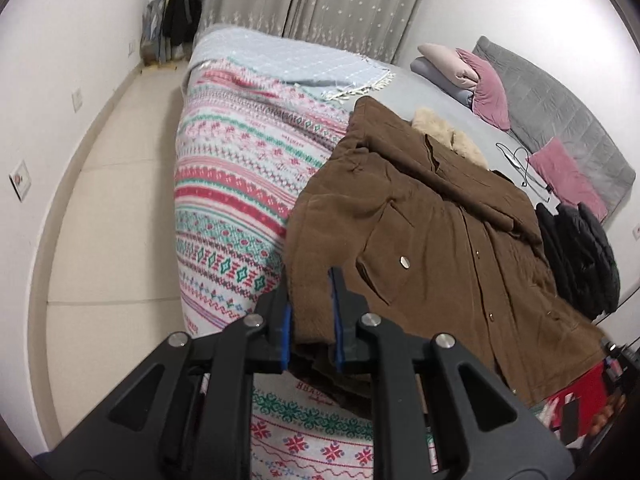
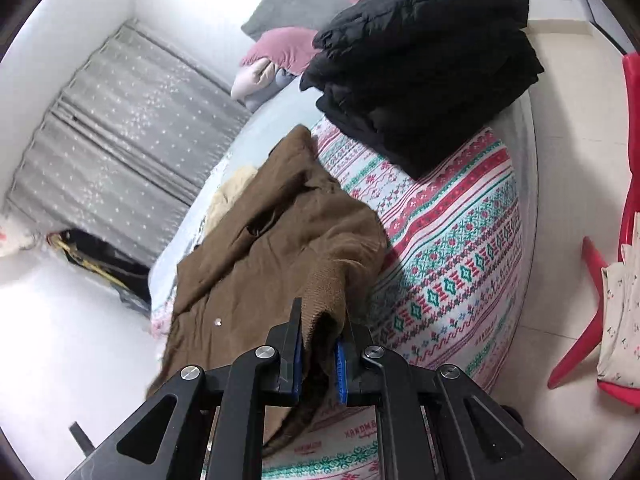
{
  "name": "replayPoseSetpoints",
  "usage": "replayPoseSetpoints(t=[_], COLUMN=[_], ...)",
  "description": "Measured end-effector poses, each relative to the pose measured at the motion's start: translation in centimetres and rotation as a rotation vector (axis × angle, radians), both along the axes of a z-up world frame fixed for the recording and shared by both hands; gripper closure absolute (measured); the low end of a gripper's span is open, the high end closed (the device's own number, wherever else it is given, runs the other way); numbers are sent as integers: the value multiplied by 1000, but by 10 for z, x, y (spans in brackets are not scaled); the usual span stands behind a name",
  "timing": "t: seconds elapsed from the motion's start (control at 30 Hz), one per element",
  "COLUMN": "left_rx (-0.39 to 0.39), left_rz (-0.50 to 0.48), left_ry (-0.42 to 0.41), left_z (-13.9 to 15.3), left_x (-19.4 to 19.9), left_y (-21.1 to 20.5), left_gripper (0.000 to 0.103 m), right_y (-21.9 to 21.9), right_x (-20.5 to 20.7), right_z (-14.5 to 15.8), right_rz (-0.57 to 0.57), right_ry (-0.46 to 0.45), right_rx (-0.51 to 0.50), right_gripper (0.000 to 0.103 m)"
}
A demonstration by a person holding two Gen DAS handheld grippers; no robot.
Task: Fold large clothes
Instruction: 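Hold the coat side edge with both tools and lift it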
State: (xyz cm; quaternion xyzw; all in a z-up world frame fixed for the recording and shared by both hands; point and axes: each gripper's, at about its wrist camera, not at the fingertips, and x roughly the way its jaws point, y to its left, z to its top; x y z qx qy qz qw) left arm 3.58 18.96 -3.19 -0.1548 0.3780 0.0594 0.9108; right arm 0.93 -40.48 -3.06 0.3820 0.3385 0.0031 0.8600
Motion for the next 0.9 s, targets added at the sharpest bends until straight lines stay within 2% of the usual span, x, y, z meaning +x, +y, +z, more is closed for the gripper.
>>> replayPoseSetpoints(t=[0.07,0.17,0.23,0.33,0.43,0.5,0.63,0.77,0.8,0.83,0.9], left_rx=[29,13,-28,-120,-145,-149,-161,-172,-165,-149,-120], left_rz=[-17,-8,9,8,10,8,22,28,26,21,16], left_ry=[20,77,96,118,129,123,123,129,128,128,125], left_z=[-5,-22,-30,-40,-46,-46,-51,-56,-55,-54,-53], left_x=[1,0,-1,-2,-2,-2,-3,-3,-3,-3,-3], left_y=[-8,-7,0,9,9,7,10,14,14,13,11], left_gripper=[82,76,72,68,66,66,63,63,64,73,76], right_y=[6,14,17,12,7,8,11,2,2,3,3], right_x=[2,12,15,12,9,8,1,-3,-5,-5,-7], right_z=[3,-18,-38,-56,-69,-74,-82,-90,-89,-85,-76], right_rz=[20,57,74,67,57,59,46,8,5,14,18], right_ry=[8,102,172,220,254,264,293,304,290,271,226], right_rx=[-40,-54,-30,17,83,101,96,168,172,171,152], right_gripper=[90,84,82,74,63,62,62,62,69,86,89])
